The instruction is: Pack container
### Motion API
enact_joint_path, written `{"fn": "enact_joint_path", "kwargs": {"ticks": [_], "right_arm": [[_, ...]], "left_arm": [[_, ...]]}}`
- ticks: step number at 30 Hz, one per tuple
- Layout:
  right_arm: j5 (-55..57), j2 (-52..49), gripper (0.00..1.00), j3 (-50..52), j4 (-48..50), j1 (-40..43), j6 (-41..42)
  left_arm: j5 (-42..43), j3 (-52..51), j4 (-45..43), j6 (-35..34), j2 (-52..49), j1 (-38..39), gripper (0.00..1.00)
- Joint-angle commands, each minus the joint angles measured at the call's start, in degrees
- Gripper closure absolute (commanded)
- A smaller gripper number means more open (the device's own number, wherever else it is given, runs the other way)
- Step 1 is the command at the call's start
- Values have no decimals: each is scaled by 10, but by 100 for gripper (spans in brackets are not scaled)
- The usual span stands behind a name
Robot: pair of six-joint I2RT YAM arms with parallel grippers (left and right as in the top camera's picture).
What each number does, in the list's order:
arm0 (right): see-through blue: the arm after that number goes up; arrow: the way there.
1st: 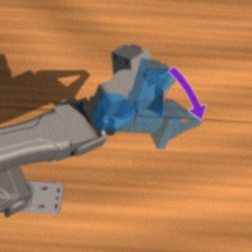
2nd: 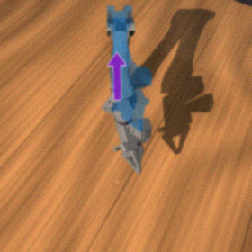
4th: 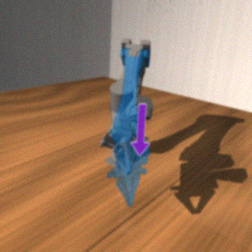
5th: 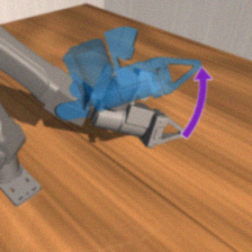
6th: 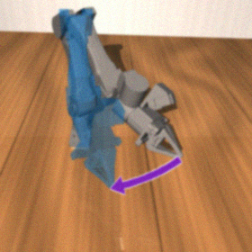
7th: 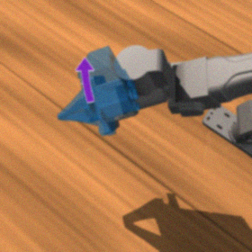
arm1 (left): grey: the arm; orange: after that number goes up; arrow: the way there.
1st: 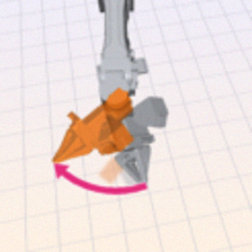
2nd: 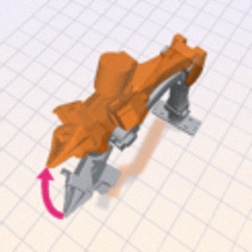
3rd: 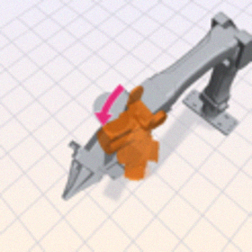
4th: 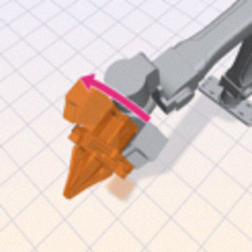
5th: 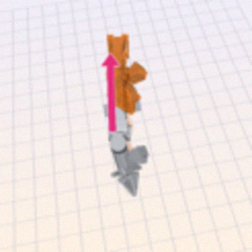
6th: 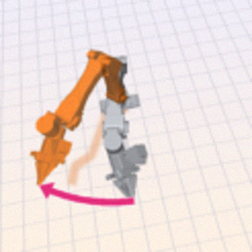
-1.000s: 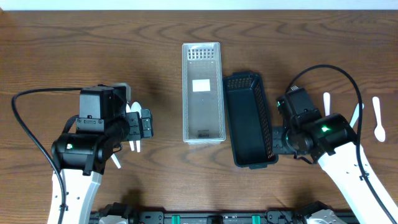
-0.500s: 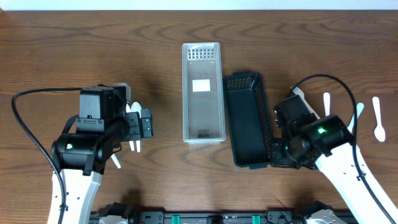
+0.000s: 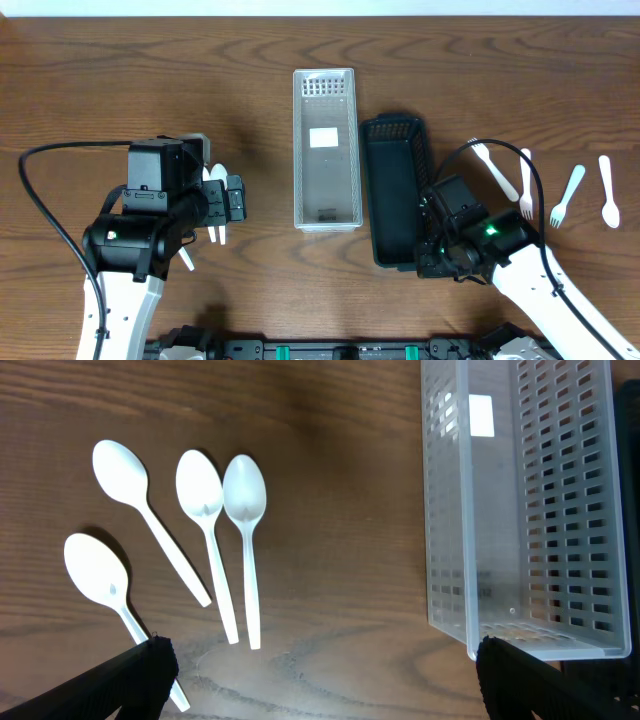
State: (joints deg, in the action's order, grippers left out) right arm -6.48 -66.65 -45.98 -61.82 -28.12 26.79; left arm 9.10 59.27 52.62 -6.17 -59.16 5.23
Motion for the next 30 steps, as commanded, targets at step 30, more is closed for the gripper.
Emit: {"fn": "enact_joint_path", "kwargs": {"ticks": [30], "right_arm": [[-43,46,99,-109,-65,-10,-118]], "left_arm": [[7,12,2,1,0,-3,2]]}}
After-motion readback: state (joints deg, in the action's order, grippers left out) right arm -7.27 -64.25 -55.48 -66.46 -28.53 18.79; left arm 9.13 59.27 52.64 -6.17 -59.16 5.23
